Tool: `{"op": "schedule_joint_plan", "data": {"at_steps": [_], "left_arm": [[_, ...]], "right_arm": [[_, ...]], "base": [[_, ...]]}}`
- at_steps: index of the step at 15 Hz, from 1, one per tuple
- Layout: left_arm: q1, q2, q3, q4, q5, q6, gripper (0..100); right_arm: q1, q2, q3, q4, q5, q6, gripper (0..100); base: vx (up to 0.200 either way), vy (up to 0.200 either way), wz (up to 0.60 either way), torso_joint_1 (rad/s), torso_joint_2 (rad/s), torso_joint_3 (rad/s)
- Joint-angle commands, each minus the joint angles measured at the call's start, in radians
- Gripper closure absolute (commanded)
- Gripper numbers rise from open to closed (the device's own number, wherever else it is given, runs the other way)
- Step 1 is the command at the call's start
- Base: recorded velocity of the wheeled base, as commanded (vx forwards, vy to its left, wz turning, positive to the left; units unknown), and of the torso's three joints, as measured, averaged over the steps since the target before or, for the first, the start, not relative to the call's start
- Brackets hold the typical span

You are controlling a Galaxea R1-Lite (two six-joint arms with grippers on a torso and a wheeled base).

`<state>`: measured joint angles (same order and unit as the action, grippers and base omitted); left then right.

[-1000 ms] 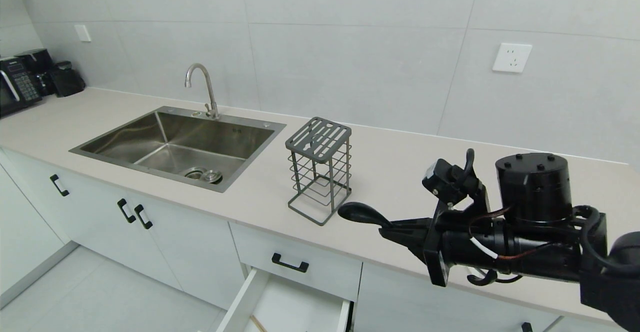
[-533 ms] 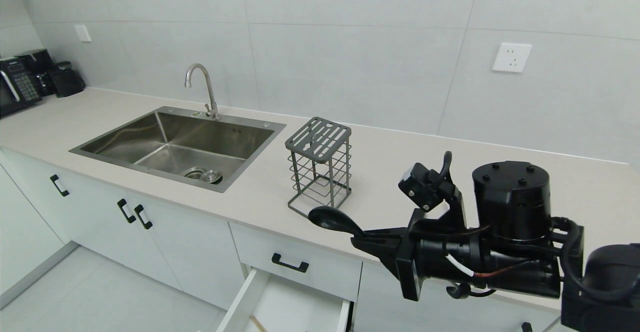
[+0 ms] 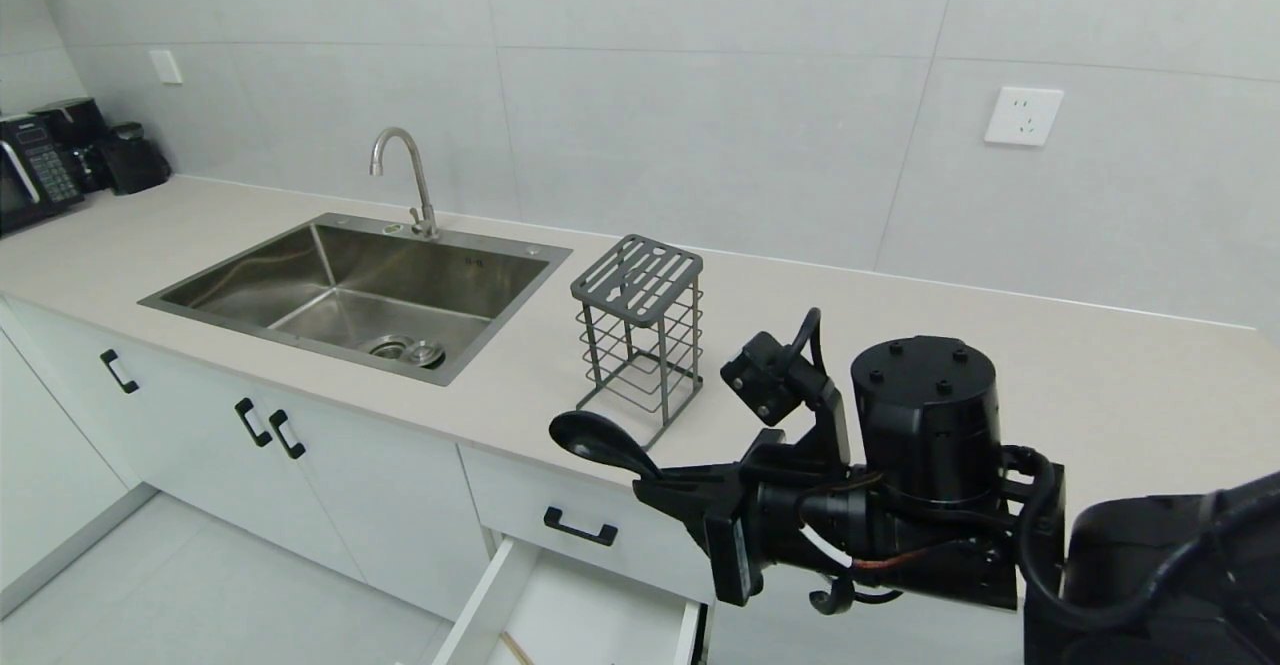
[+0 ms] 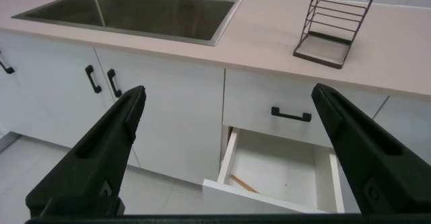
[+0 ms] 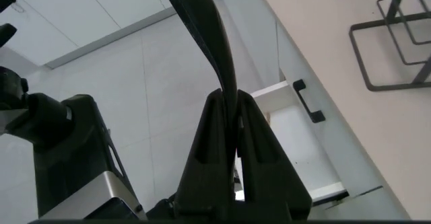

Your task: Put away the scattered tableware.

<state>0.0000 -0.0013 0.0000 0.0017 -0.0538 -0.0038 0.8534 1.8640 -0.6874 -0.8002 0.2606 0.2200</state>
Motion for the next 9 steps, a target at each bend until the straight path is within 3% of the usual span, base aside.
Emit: {"op": "schedule_joint_plan", "data": {"at_steps": [1,9], "left_arm": [[0.000,0.001,0.000,0.000,0.000,-0.001,0],[0.000,0.001,0.000,0.000,0.000,-0.001,0]], "right_arm": [[0.003,0.050,-0.034,-0.001,0.000,-0.002,100],[-0.028,0.080,-0.041,0.073,0.003,-0.148,100]], "base": [[0.000,0.000,0.00,0.000,0.00,0.000],[0.000,0.000,0.00,0.000,0.00,0.000]]}}
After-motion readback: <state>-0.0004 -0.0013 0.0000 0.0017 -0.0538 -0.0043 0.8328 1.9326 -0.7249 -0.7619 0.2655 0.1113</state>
